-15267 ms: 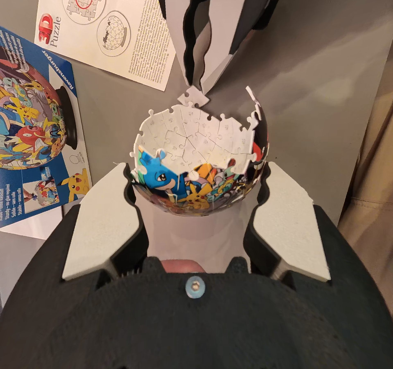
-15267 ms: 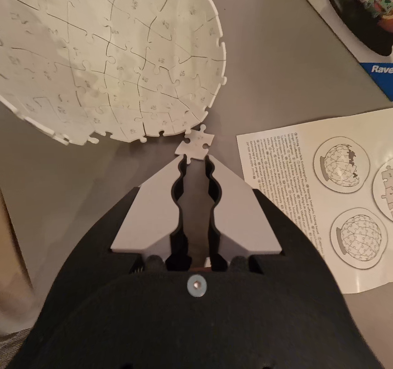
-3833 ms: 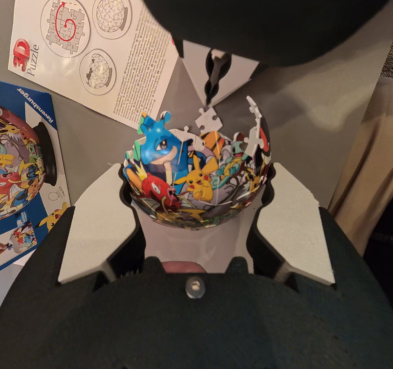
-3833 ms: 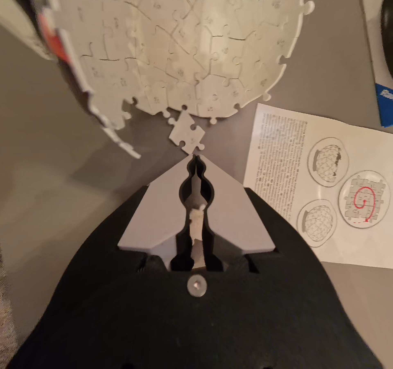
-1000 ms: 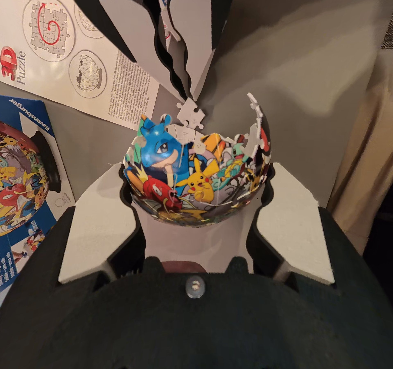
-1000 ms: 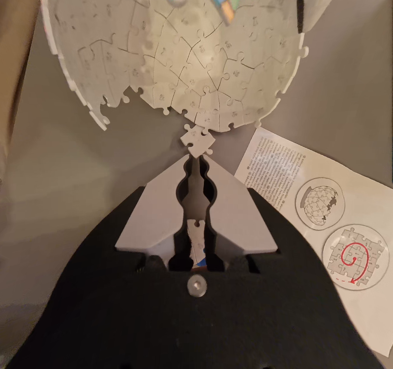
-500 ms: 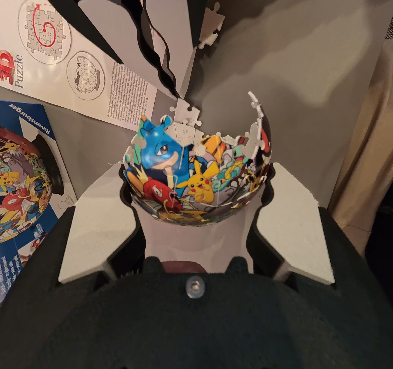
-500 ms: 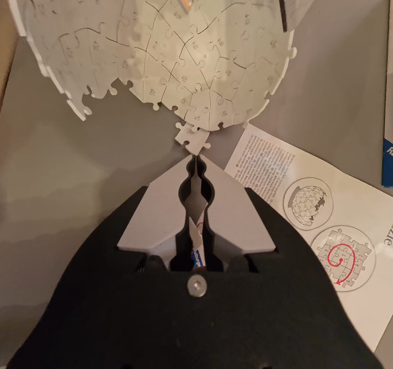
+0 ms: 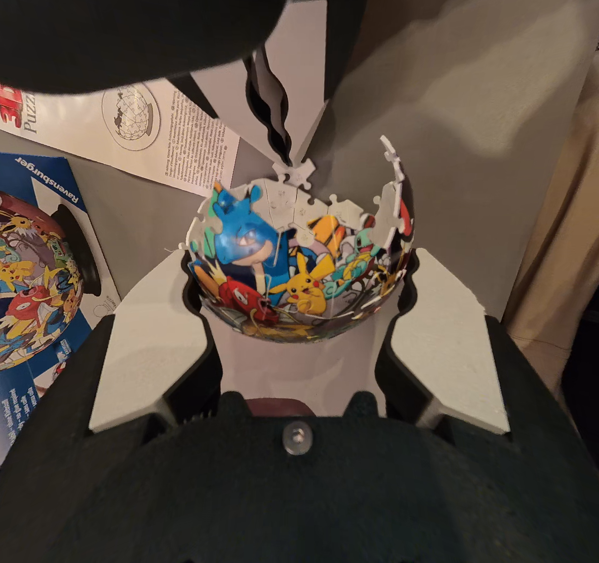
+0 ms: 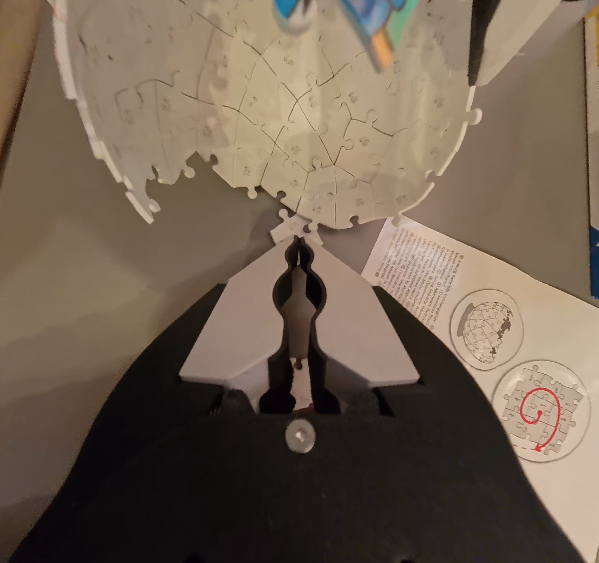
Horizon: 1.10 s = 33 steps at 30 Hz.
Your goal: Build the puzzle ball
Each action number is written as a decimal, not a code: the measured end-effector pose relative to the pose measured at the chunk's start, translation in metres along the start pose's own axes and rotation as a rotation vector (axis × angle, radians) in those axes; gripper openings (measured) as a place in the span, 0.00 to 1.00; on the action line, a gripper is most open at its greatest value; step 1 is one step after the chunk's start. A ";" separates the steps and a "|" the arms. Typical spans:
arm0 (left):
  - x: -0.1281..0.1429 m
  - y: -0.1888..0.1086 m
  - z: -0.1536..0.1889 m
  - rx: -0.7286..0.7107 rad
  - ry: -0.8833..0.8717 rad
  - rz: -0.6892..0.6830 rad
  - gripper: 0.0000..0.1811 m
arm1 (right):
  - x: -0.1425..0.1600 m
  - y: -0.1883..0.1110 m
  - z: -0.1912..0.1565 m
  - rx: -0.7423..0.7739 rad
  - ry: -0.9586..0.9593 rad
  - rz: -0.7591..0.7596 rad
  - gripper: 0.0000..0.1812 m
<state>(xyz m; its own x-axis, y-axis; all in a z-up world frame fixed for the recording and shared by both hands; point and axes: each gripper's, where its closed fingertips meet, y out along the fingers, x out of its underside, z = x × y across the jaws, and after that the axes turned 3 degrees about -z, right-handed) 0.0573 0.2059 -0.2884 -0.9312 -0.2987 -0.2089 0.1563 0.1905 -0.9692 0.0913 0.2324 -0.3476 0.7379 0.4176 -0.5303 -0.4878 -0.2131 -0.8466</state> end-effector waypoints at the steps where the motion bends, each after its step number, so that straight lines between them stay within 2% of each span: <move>1: 0.000 0.000 0.000 0.000 0.000 -0.002 0.66 | 0.001 -0.001 0.000 -0.002 -0.012 -0.006 0.00; 9: -0.001 0.000 -0.001 0.004 -0.005 0.006 0.66 | -0.001 -0.012 -0.006 0.013 -0.025 0.012 0.00; 20: -0.003 0.001 -0.002 0.003 0.002 -0.002 0.66 | 0.010 -0.005 0.003 0.120 0.024 -0.011 0.00; 28: -0.004 0.001 -0.002 0.003 0.005 -0.007 0.66 | 0.004 -0.014 0.003 0.167 0.019 0.037 0.00; 33: -0.004 0.001 -0.003 0.005 0.008 -0.012 0.66 | 0.002 -0.008 0.005 0.207 -0.002 0.014 0.00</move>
<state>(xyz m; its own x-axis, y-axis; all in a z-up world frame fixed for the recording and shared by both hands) 0.0605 0.2097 -0.2880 -0.9355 -0.2939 -0.1961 0.1464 0.1825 -0.9722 0.0944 0.2392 -0.3421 0.7298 0.4176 -0.5413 -0.5834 -0.0323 -0.8115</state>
